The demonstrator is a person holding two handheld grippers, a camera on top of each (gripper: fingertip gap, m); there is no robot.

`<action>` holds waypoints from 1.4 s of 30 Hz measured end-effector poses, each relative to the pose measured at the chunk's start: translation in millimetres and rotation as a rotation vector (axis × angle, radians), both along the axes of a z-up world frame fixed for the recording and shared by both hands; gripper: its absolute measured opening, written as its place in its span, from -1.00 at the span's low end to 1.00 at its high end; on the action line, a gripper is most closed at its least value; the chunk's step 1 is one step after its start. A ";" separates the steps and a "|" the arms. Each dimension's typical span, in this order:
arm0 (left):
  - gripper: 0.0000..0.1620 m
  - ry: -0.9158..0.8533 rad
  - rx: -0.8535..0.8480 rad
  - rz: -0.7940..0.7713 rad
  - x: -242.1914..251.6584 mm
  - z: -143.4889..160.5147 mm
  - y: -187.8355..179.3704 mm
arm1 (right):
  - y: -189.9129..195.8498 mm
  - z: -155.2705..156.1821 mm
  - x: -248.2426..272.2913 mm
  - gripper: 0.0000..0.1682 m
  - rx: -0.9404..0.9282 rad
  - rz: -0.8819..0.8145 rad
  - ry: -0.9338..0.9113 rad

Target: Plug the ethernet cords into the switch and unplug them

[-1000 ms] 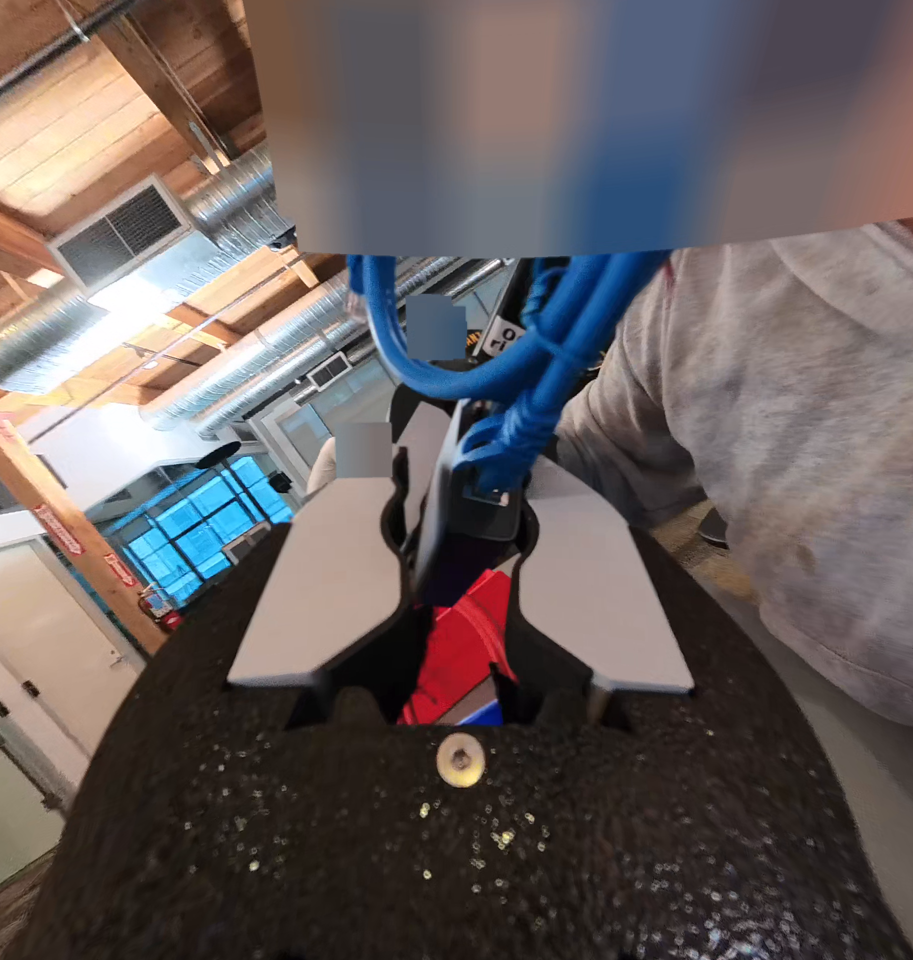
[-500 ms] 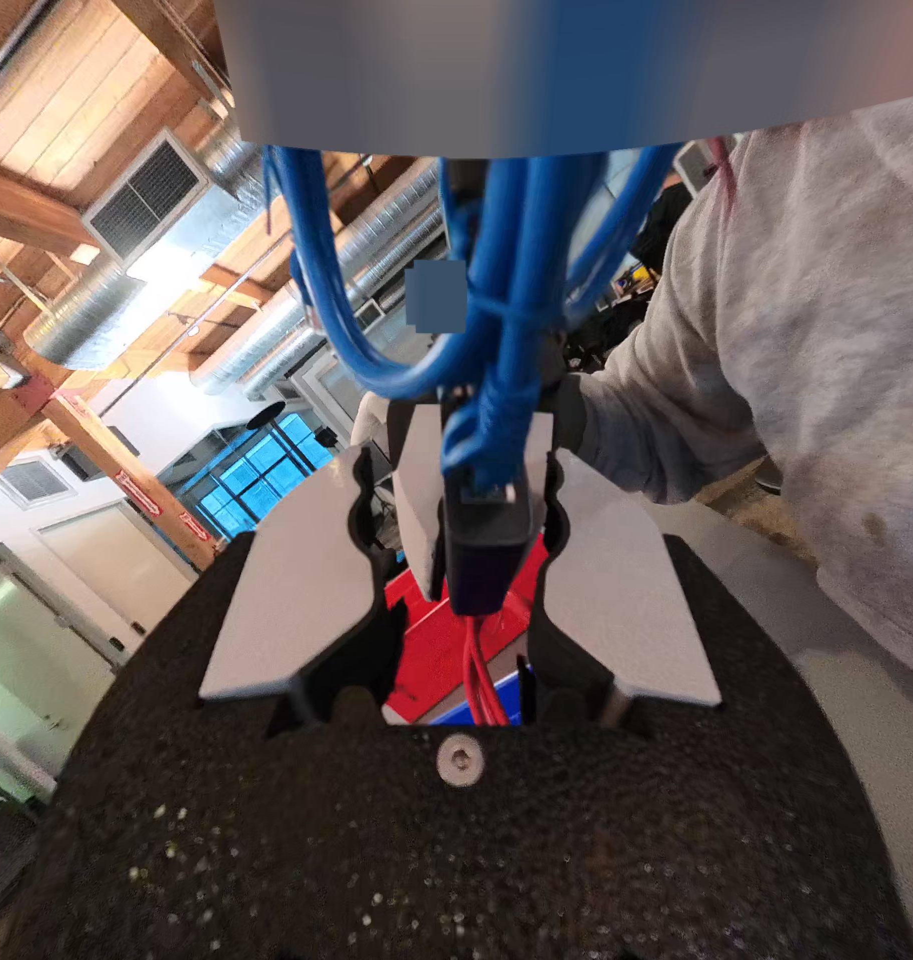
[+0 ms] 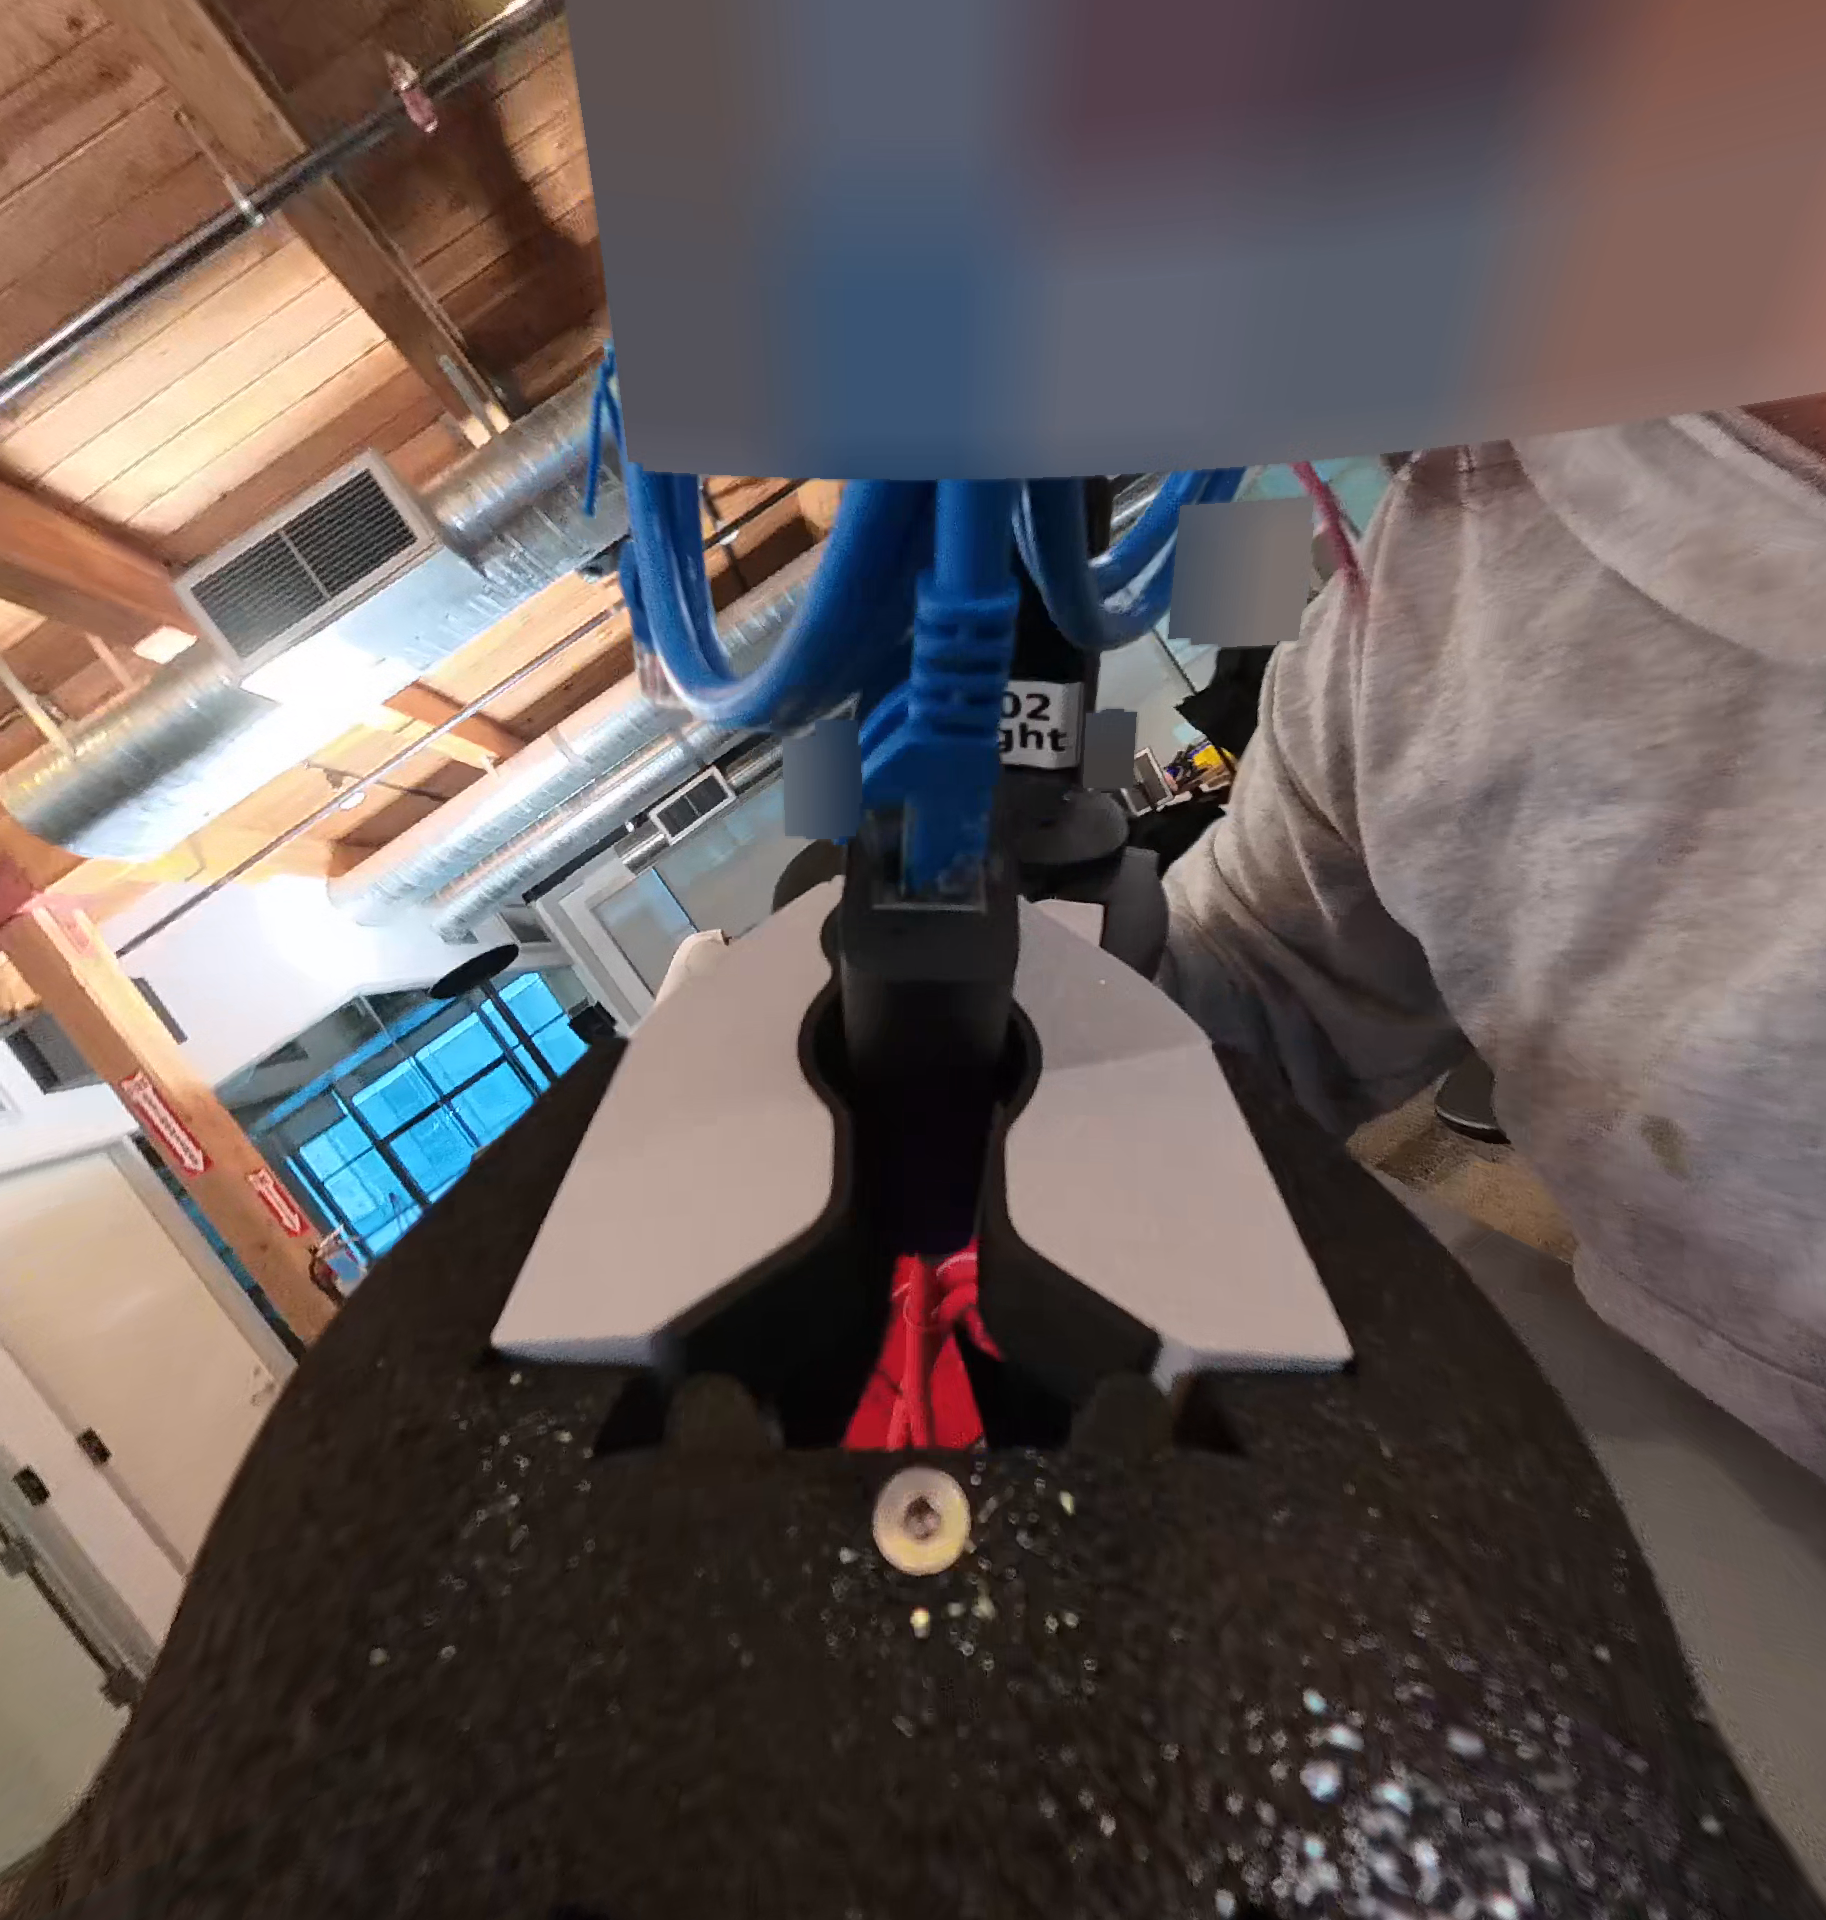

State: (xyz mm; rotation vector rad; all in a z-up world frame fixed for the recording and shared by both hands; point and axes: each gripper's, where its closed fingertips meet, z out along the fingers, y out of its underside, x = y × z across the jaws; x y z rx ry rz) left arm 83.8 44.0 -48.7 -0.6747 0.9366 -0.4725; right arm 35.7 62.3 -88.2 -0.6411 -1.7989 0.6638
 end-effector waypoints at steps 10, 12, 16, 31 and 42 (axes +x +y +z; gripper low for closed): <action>-0.73 0.056 0.029 -0.105 10.6 -3.3 -16.1 | -1.2 -14.7 0.0 -0.58 0.160 -0.069 -0.054; -0.73 0.075 0.036 -0.087 12.9 -5.1 -15.0 | -3.2 -12.1 0.2 -0.71 0.195 -0.089 -0.021; -0.73 0.088 0.042 -0.081 14.7 -5.9 -15.5 | -2.4 -9.1 0.7 -0.78 0.266 -0.143 0.023; -0.74 0.100 0.066 -0.004 24.6 0.0 -13.5 | 4.3 -4.6 4.9 -0.88 0.367 -0.170 0.025; -0.73 0.078 -0.005 -0.175 42.8 -7.4 -24.8 | -3.1 -7.3 25.3 -0.83 0.918 0.008 0.052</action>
